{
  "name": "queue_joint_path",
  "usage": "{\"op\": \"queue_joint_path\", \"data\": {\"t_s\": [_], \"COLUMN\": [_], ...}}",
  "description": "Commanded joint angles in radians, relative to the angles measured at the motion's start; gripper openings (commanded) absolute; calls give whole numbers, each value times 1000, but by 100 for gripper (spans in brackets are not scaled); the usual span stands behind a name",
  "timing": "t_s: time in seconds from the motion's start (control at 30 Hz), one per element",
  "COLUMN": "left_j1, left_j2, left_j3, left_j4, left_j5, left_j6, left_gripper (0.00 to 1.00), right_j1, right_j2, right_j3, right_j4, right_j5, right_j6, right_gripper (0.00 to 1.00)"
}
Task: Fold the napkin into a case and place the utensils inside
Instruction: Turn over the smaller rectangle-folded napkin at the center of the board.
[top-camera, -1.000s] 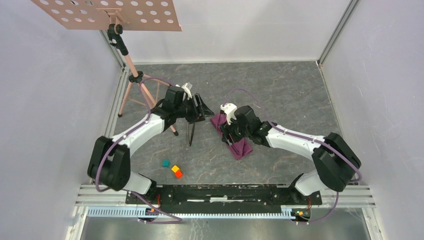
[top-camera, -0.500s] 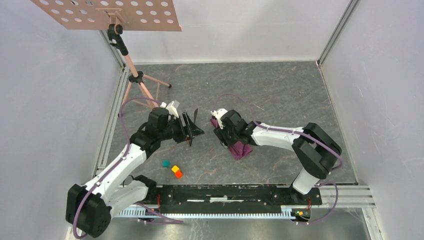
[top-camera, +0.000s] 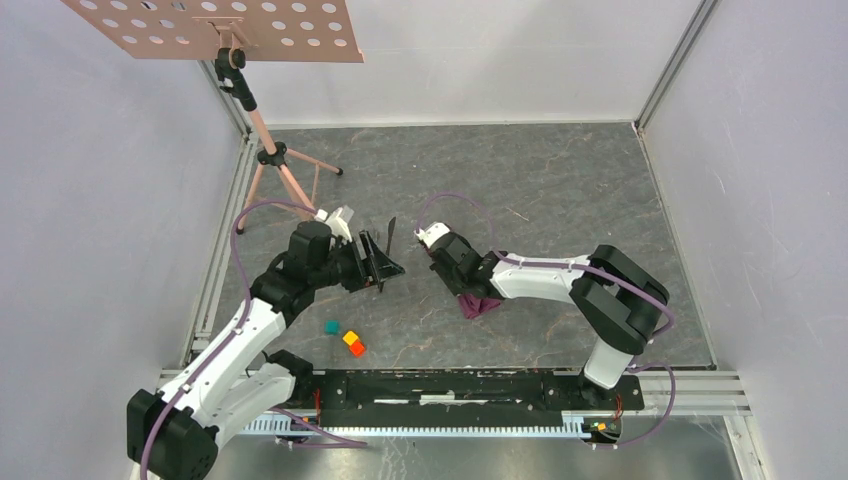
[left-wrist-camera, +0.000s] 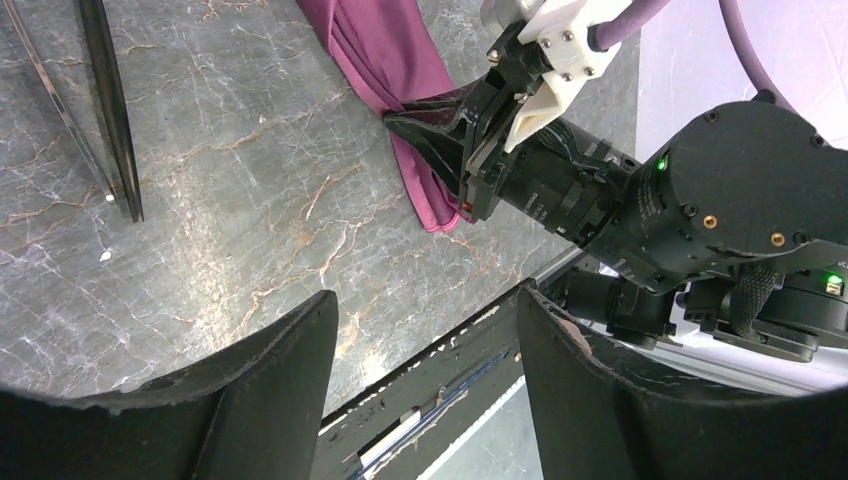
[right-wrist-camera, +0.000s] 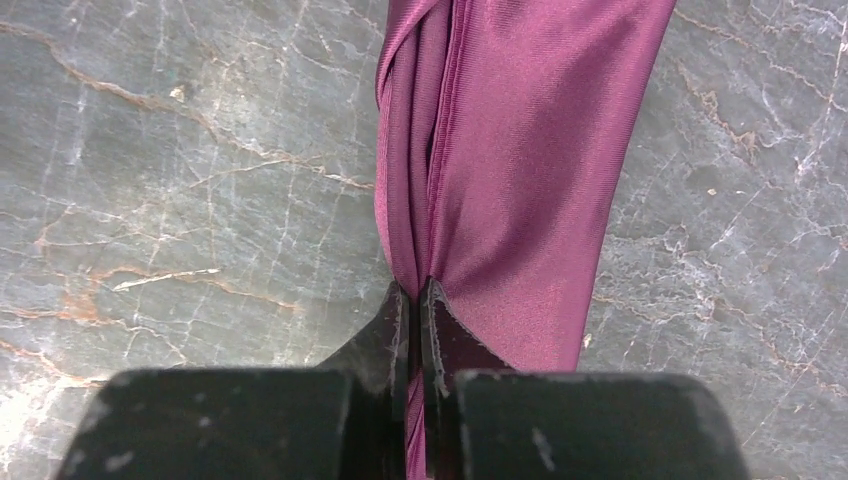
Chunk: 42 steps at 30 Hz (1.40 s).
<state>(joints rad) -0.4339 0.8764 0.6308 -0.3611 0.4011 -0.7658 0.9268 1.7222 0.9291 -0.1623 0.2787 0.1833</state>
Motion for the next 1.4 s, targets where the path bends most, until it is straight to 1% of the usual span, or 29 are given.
{"op": "queue_joint_path", "data": {"t_s": [0.0,0.1,0.17,0.27,0.33,0.4,0.47,0.57,0.6,0.67,0.73,0.8,0.87,0.93,0.97,1.0,1.03,1.07,1.1,1.13,1.17,1.2,1.27,1.37], "left_j1": [-1,-1,0,-1,-1,0,0,0,0,-2,-1,-2,-2,-5,-10,-17,-29,-42,-63,-80,-100,-113,-124,-125], "left_j2": [-27,-34,-39,-41,-39,-30,-16,21,33,64,89,121,169,230,264,289,322,353,382,414,440,471,523,587], "left_j3": [1,4,7,19,24,32,41,52,56,65,73,76,86,96,99,102,106,117,131,150,163,177,194,211], "left_j4": [-20,-35,-39,-48,-48,-48,-48,-38,-35,-28,-17,5,30,67,97,126,148,166,177,187,196,208,239,269], "left_j5": [2,-9,-14,-18,-21,-26,-31,-27,-25,-20,-19,-12,10,41,55,63,67,63,57,43,29,16,-6,-43], "left_j6": [-1,-3,-8,-18,-25,-30,-31,-36,-37,-38,-42,-46,-47,-54,-61,-69,-76,-79,-80,-79,-79,-79,-81,-75], "left_gripper": [72,72,72,71,71,71,71,71,71,70,70,70,70,70,70,70,70,70,70,70,70,69,67,65], "right_j1": [32,31,29,-4,-39,-71,-101,-153,-168,-209,-244,-281,-322,-359,-373,-397,-421,-443,-463,-471,-471,-471,-470,-435], "right_j2": [-5,-39,-70,-122,-148,-151,-129,-55,-24,37,78,97,95,81,68,50,23,-7,-47,-82,-124,-167,-251,-364], "right_j3": [13,48,67,17,-61,-156,-249,-390,-439,-504,-544,-584,-606,-607,-606,-611,-614,-608,-583,-533,-479,-433,-395,-358], "right_j4": [21,15,26,150,312,518,733,1074,1217,1414,1486,1524,1482,1379,1320,1277,1193,1093,924,729,551,402,257,123], "right_j5": [34,-77,-190,-449,-608,-752,-857,-943,-966,-1000,-1025,-1050,-1074,-1100,-1114,-1120,-1123,-1121,-1104,-1081,-1027,-974,-880,-814], "right_j6": [25,73,131,286,420,561,715,893,960,1036,1038,1026,964,874,832,785,731,631,507,382,227,128,2,-46], "right_gripper": [0,0,0,0,0,0,0,0,0,0,0,0,3,9,13,21,27,35,41,45,48,50,53,52]}}
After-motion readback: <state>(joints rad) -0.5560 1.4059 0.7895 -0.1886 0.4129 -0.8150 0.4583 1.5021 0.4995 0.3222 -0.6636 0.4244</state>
